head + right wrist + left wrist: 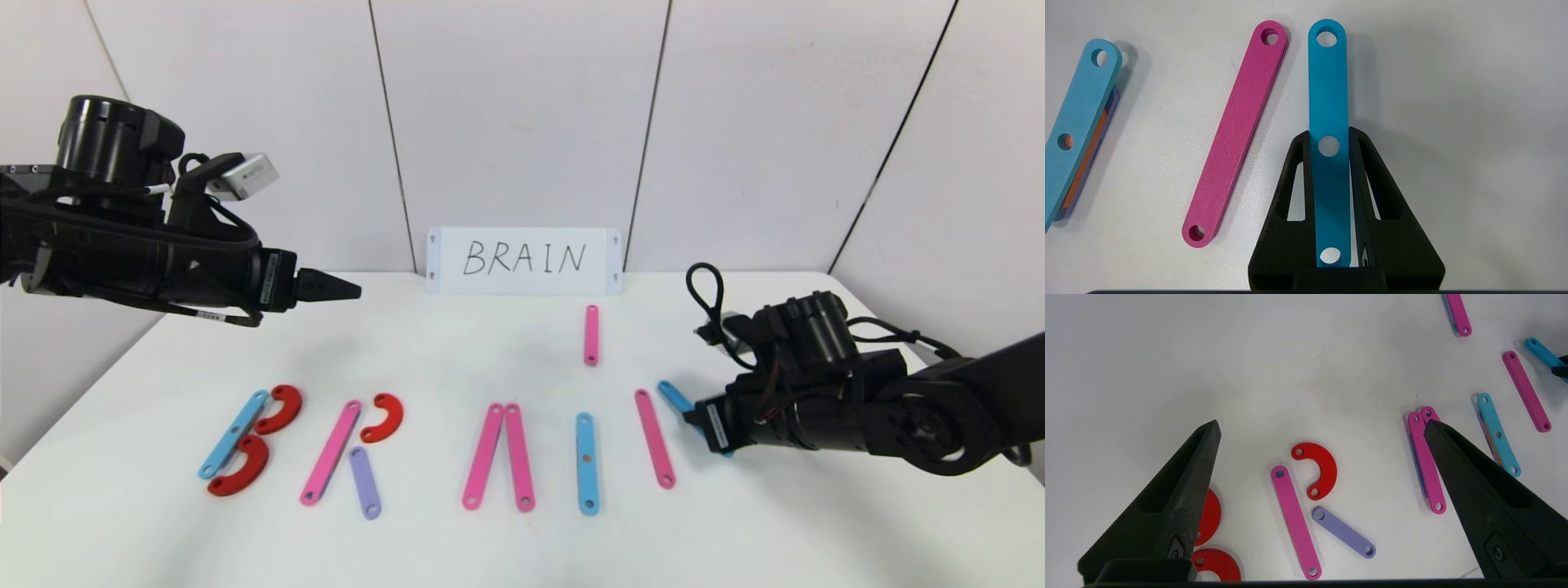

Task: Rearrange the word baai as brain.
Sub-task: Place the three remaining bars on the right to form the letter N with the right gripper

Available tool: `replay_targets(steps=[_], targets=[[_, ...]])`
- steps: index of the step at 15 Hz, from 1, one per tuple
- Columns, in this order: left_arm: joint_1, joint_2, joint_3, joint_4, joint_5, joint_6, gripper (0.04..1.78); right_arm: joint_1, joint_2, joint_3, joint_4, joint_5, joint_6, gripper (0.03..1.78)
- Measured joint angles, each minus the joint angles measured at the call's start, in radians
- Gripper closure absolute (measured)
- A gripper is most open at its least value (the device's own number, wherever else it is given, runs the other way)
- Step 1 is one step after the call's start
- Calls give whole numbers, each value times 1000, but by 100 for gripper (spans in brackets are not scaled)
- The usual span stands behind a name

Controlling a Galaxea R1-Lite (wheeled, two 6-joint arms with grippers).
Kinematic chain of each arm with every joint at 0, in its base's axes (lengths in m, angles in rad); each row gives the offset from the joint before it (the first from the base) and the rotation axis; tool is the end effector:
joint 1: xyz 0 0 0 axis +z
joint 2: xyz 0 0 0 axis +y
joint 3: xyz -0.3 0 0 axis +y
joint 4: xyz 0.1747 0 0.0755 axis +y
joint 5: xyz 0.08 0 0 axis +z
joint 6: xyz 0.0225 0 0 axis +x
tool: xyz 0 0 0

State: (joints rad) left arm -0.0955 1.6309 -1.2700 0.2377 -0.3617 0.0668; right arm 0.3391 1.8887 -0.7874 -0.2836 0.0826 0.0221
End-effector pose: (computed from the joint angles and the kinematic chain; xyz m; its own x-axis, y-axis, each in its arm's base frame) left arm 0.2895 -0.0357 0.2515 0.7354 -0.4259 -0.5270 0.4168 0.8976 -0.1438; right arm 0.2919 0.1049 0.0886 0.6153 0.3045 -0.7271 -0.3694 0.9262 0.0753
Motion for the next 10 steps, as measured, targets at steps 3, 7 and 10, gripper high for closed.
replay_targets(steps=[3,7,10], targets=[[0,0,0,0,0,0,8,2,9,11,-1,-2,-1,152],[0,-1,0,2,0,0,8,8,11,14,-3,-8,-1,142],[0,-3,0,2,0,0,8,9,12,15,-13,-10,1,107]])
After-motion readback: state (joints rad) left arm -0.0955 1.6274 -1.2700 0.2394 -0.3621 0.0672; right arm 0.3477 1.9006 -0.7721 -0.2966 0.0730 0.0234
